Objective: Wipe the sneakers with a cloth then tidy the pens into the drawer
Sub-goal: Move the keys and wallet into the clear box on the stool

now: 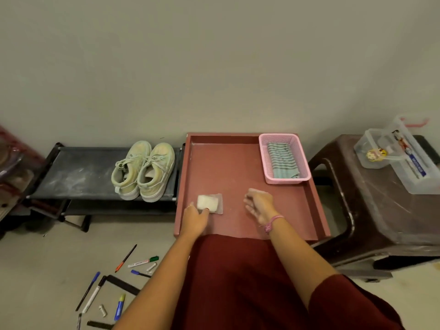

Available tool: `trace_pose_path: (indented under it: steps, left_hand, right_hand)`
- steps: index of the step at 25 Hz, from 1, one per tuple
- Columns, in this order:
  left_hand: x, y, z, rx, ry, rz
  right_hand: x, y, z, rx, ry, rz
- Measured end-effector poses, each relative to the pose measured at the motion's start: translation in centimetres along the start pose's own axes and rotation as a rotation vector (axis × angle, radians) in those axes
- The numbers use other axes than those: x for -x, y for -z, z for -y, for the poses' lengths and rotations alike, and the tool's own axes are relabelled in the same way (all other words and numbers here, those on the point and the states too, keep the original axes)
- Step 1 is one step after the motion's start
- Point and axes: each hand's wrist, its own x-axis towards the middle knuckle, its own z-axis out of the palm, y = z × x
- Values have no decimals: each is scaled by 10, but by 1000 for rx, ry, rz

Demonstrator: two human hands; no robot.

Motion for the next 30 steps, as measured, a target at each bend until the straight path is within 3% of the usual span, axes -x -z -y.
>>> trace_pose_path:
  steps: [6, 10, 13, 16, 20, 24, 30]
  left_hand:
    - [-30, -15, 3, 279, 192, -40]
    - [-42, -20, 2, 467, 268, -87]
    - [-46, -20, 5, 576, 339, -7]
    - [-40, -13, -3, 798, 386, 147]
    - [-24, -2, -24, 1039, 310, 337]
    - [-10, -6, -58, 1057, 197, 443]
    - [19, -38, -121, 1012, 83, 442]
  right_hand:
    - [-26, -46, -40, 225, -204, 112]
    - [-42, -56, -49, 277, -131, 57]
    - [-47, -55, -49, 265, -136, 60]
    - [-42, -50, -40, 99, -207, 143]
    - [-29, -31, -16, -122, -181, 196]
    - [-5, 1, 13, -197, -81, 210]
    - [23, 61, 49, -392, 72, 193]
